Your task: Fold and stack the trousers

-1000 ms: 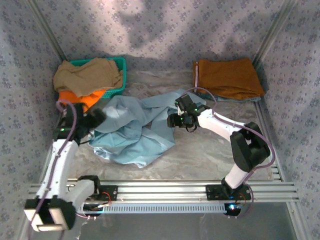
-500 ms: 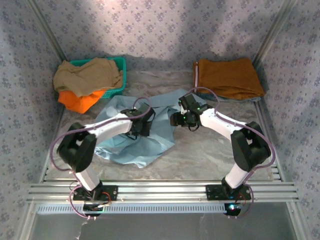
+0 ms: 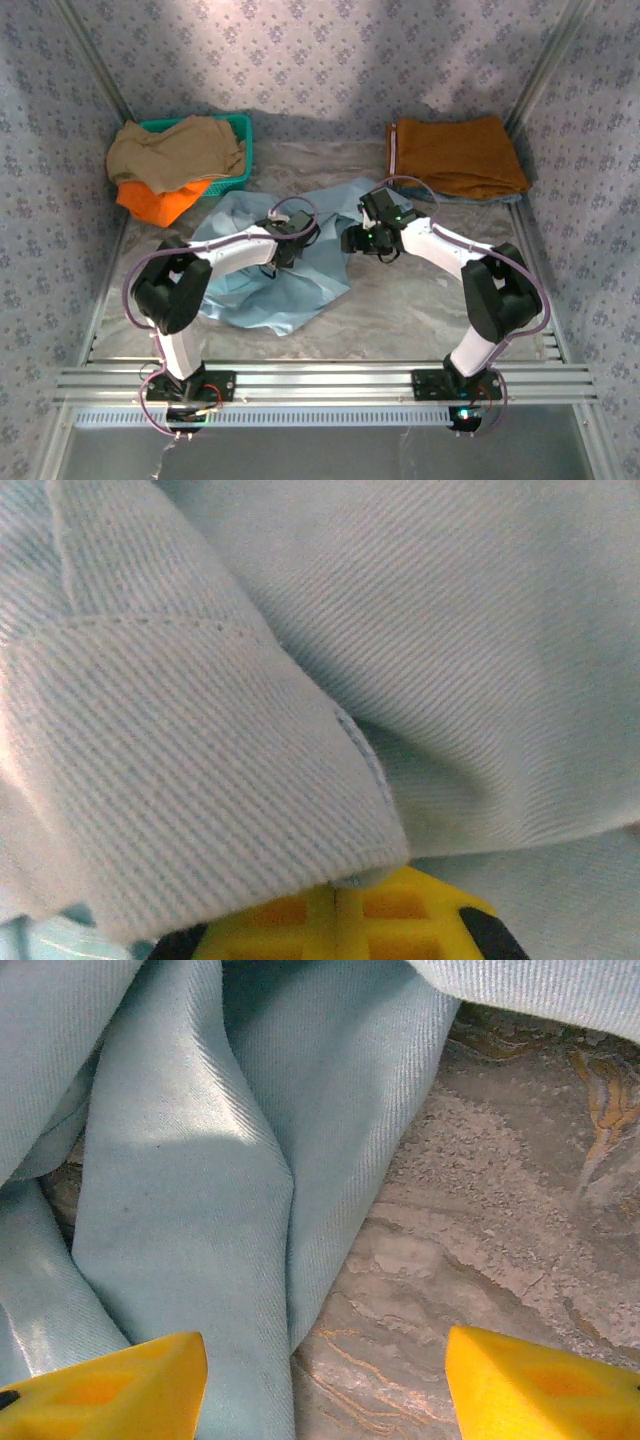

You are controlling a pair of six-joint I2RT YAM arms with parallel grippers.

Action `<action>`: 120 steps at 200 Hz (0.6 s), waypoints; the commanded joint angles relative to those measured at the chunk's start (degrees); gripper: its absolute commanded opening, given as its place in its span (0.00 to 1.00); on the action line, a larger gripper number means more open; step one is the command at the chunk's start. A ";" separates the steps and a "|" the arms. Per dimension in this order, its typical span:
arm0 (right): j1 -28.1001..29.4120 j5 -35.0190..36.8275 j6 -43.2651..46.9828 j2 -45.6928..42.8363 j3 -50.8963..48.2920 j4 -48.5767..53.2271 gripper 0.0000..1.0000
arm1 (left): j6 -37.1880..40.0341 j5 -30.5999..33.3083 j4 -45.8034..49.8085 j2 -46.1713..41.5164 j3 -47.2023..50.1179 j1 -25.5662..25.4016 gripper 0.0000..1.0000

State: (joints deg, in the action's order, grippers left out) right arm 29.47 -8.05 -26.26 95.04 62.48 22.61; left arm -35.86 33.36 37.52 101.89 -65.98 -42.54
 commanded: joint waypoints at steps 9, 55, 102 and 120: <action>-0.13 -0.74 0.20 -0.96 -0.25 0.18 0.65 | 1.32 5.33 4.28 -7.79 0.17 0.18 0.00; 0.55 -1.03 -0.17 -1.62 -0.03 -0.15 0.65 | 8.66 3.48 8.18 -23.88 1.11 8.98 0.00; 2.67 -2.25 -0.38 -0.42 2.63 0.43 0.65 | 14.79 -9.64 1.98 -32.85 5.38 32.70 0.00; 3.63 -2.82 -0.03 0.15 4.11 1.15 0.65 | 14.92 -13.48 2.30 -30.61 2.24 40.53 0.04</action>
State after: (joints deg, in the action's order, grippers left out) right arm 31.81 -9.19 -26.30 95.04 63.20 22.52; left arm -24.36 27.14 41.85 69.89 -61.65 -9.58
